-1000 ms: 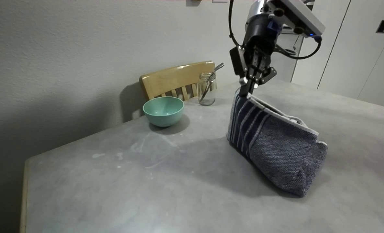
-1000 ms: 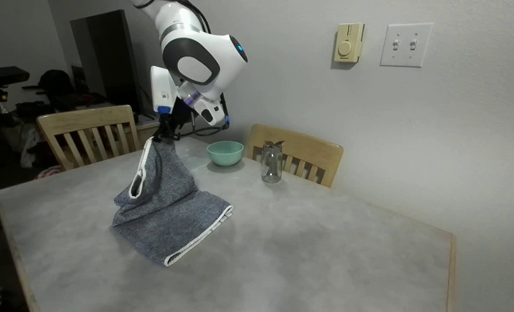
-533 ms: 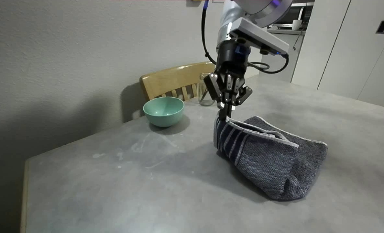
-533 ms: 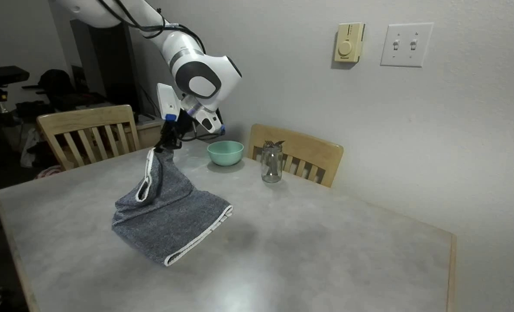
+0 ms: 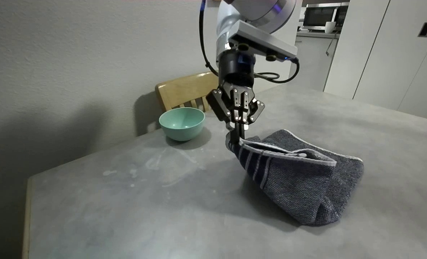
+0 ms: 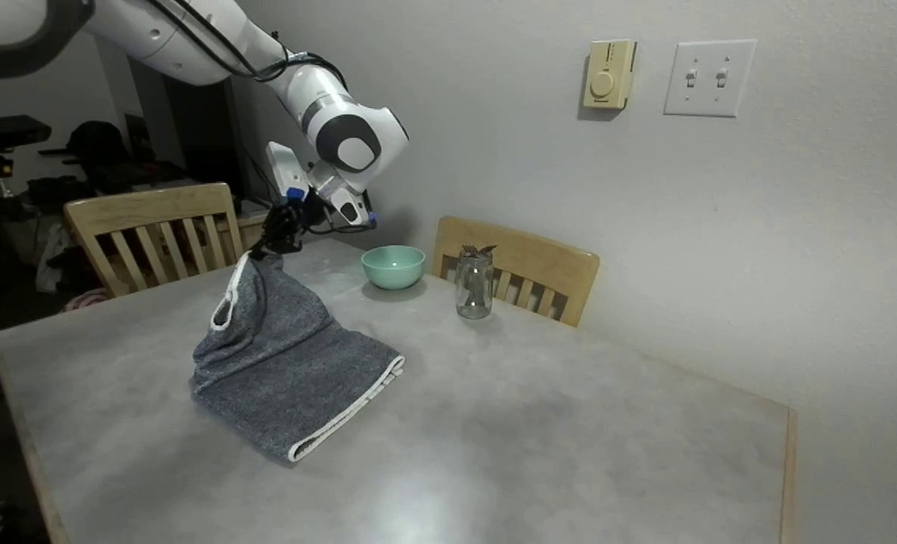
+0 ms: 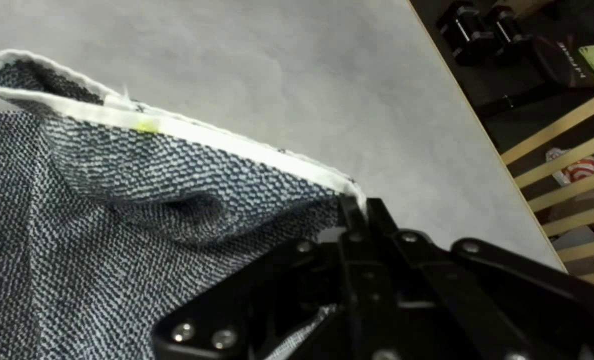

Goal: Unfold the towel once, fold the towel once, flip it over, unfold the towel once

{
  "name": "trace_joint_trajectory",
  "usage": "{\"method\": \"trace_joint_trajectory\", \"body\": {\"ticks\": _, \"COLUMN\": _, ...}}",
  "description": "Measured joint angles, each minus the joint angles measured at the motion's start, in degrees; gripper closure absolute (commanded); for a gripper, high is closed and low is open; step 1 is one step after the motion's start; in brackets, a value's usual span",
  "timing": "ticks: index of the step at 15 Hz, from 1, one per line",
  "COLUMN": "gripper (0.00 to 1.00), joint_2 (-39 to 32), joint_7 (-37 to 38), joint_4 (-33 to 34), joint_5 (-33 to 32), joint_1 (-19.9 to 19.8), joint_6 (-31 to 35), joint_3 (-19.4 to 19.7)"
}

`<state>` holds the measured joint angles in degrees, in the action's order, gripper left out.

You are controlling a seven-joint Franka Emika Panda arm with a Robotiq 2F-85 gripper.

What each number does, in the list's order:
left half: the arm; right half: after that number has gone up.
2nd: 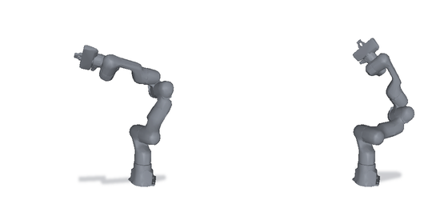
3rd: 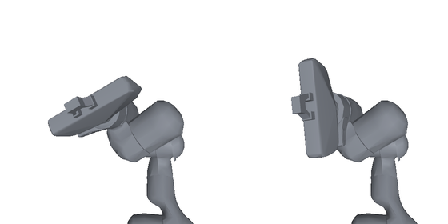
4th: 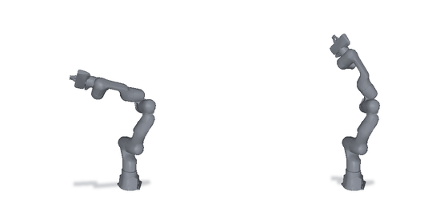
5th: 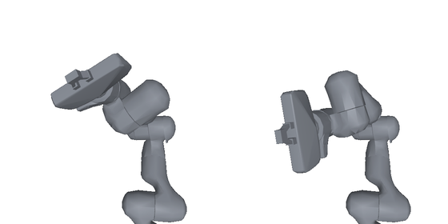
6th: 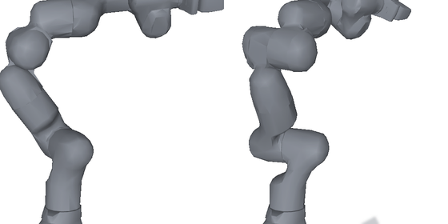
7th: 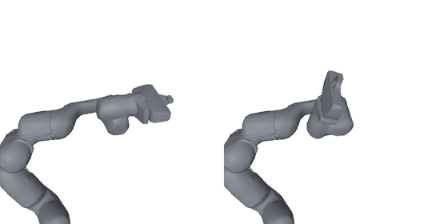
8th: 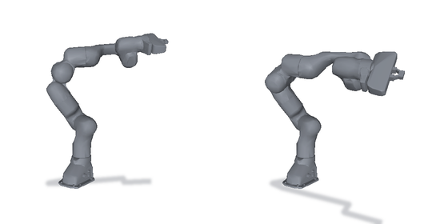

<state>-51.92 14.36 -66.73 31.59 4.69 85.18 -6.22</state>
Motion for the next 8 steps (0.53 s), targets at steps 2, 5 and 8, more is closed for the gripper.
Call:
{"method": "trace_joint_trajectory", "body": {"ticks": 2, "gripper": 0.61, "joint_2": -2.29, "joint_7": 0.59, "joint_4": 3.65, "joint_5": -1.26, "joint_1": 1.12, "joint_6": -2.59, "joint_3": -0.45}}
{"method": "trace_joint_trajectory", "body": {"ticks": 5, "gripper": 0.39, "joint_2": -5.17, "joint_7": 0.82, "joint_4": 8.43, "joint_5": -3.70, "joint_1": 2.61, "joint_6": -5.50, "joint_3": -0.67}}
{"method": "trace_joint_trajectory", "body": {"ticks": 8, "gripper": 0.17, "joint_2": -6.57, "joint_7": 0.79, "joint_4": 12.02, "joint_5": -5.32, "joint_1": 2.80, "joint_6": -7.42, "joint_3": -0.65}}
